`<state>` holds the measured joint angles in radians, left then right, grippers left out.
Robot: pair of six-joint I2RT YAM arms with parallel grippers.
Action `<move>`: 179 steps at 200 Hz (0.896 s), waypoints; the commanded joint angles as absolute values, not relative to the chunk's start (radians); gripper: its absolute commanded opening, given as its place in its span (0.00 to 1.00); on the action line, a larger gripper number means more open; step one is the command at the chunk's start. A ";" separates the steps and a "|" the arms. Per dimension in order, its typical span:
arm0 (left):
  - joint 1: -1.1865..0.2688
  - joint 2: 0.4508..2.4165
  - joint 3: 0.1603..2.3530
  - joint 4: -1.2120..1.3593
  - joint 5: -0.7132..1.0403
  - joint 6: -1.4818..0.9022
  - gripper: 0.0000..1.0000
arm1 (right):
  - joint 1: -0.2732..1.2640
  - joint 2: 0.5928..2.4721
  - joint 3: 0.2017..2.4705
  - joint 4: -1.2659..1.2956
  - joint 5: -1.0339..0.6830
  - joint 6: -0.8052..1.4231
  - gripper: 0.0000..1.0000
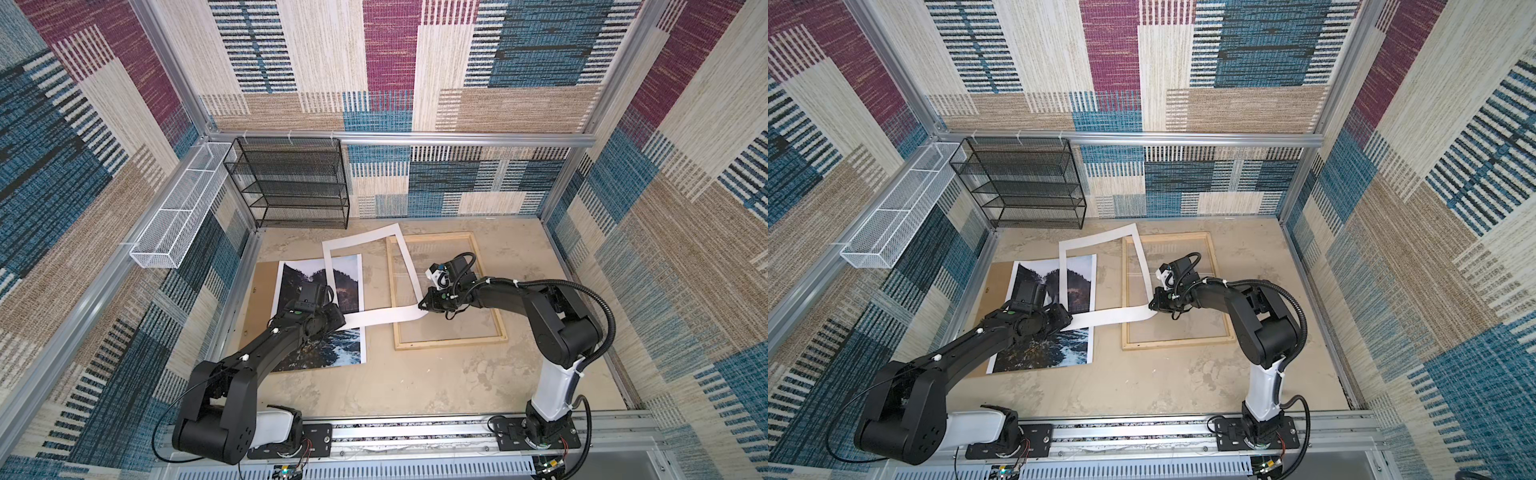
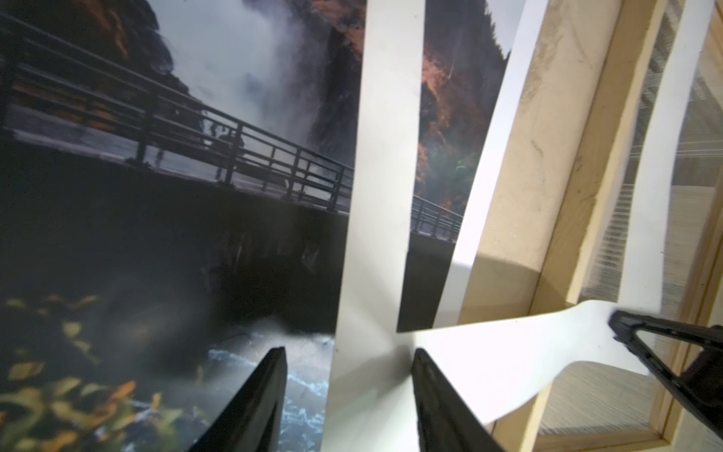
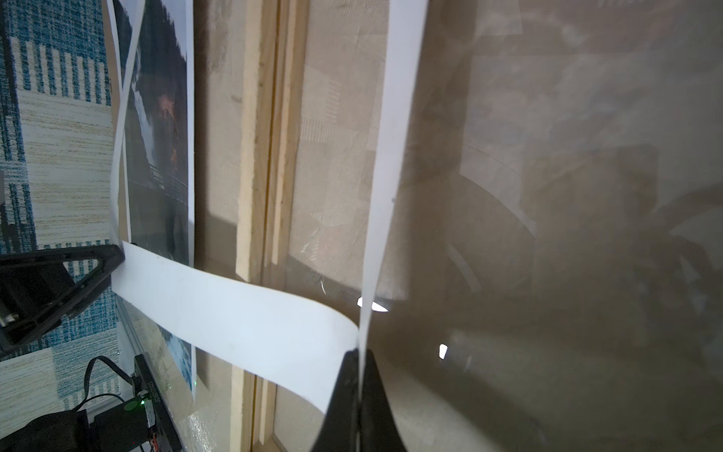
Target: Put the photo into the frame
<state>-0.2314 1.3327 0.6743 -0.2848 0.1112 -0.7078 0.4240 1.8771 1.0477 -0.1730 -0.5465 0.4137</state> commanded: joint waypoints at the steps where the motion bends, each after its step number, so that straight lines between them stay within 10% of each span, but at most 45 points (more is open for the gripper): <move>1: -0.232 1.318 0.672 -0.257 0.131 -0.692 0.49 | 0.423 1.877 1.057 -0.175 -0.533 0.407 0.00; 179: -0.232 1.264 0.650 -0.210 0.182 -0.664 0.08 | 0.423 1.830 1.077 -0.201 -0.532 0.396 0.00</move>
